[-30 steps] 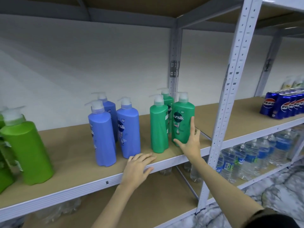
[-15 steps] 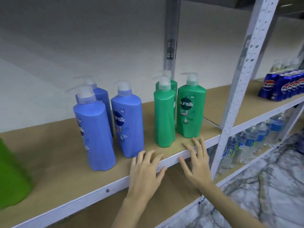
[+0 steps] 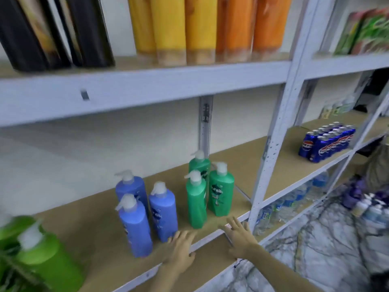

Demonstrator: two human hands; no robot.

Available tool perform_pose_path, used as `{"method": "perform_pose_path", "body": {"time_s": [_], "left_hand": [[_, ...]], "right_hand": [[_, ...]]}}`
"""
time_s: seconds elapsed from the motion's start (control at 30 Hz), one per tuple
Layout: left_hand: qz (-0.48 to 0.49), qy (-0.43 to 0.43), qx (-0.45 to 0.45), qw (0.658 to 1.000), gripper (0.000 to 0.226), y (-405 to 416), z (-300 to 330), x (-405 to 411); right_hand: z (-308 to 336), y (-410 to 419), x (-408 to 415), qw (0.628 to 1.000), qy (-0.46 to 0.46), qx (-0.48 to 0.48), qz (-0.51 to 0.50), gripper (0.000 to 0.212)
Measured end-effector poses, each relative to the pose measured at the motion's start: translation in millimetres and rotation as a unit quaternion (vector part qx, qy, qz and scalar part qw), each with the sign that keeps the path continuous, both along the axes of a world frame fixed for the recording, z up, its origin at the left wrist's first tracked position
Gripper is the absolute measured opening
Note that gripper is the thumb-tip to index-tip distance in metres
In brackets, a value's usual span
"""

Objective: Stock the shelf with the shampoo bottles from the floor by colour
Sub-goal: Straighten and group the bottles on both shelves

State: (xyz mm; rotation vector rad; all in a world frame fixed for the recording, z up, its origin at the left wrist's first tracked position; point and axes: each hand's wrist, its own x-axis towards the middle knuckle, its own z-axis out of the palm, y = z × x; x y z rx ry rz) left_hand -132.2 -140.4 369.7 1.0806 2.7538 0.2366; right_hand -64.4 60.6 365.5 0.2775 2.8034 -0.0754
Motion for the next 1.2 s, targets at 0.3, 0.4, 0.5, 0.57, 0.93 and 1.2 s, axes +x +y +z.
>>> {"method": "perform_pose_path", "body": {"time_s": [0.3, 0.4, 0.5, 0.57, 0.93, 1.2], "left_hand": [[-0.047, 0.011, 0.051, 0.998, 0.041, 16, 244, 36], [-0.057, 0.043, 0.067, 0.995, 0.041, 14, 316, 44], [-0.061, 0.042, 0.118, 0.99, 0.04, 14, 380, 45], [-0.059, 0.064, 0.15, 0.985, 0.039, 19, 415, 44], [0.007, 0.152, 0.385, 0.91, 0.049, 85, 486, 46], [0.11, 0.133, 0.502, 0.847, 0.076, 144, 492, 15]], "right_hand": [[256, 0, 59, 0.991, 0.105, -0.07, -0.034, 0.054], [338, 1, 76, 0.989, 0.125, -0.067, -0.044, 0.053], [405, 2, 88, 0.982, 0.161, -0.089, -0.047, 0.053], [441, 5, 91, 0.973, 0.208, -0.094, -0.047, 0.052], [501, 35, 37, 0.868, 0.466, -0.171, -0.021, 0.066], [498, 89, -18, 0.815, 0.542, -0.203, -0.016, 0.081]]}}
